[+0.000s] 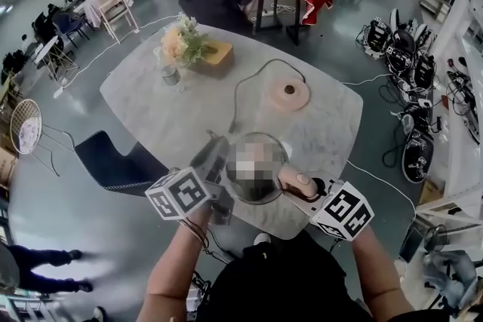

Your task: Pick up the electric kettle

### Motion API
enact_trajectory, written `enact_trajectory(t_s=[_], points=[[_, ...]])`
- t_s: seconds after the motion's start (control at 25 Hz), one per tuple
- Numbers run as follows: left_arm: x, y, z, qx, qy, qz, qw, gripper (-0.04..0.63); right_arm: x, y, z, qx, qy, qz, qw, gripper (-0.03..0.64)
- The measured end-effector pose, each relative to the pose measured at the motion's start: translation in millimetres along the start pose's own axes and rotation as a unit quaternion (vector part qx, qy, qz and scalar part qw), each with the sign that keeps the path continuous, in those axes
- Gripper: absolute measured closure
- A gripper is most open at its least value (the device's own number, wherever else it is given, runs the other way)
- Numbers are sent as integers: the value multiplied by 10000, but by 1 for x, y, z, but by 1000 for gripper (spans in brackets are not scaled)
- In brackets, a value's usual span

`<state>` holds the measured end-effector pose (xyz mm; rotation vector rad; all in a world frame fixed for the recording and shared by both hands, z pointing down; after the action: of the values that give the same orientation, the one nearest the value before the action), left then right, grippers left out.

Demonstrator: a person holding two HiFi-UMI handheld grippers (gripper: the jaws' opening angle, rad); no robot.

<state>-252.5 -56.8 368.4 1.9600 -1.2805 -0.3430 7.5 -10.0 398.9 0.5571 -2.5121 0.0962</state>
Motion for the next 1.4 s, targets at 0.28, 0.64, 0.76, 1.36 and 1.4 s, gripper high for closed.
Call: enact_trajectory(t_s=[0.28, 0.64, 0.76, 1.36, 1.4], points=[[-20, 4, -6, -3, -75, 100, 9999, 492, 5, 14, -4, -30, -27, 170, 9998, 517], [-28, 0, -1, -56, -178, 84, 9998, 492, 1, 19, 3, -66, -129, 168, 9998, 517], [-25, -5, 1, -80, -168, 78, 9998, 492, -2, 15, 6, -64, -122, 170, 9998, 517], [-24, -9, 4, -87, -237, 37, 9997, 492, -4, 11, 9, -151, -148, 137, 9997, 517], [-24, -9, 4, -89, -243, 38, 9997, 492, -4, 11, 9, -158, -156, 144, 9997, 517]])
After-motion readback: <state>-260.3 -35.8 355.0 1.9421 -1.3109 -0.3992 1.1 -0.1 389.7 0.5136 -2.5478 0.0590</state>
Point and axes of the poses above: the fingertips, and each gripper's own axes: x forward along the fingers, y to its left, z out of its top, the point moved 9 cm from there along -x, backward along the fingers, and after that the axes turned 6 degrees about -x, right-handed, at the moved point
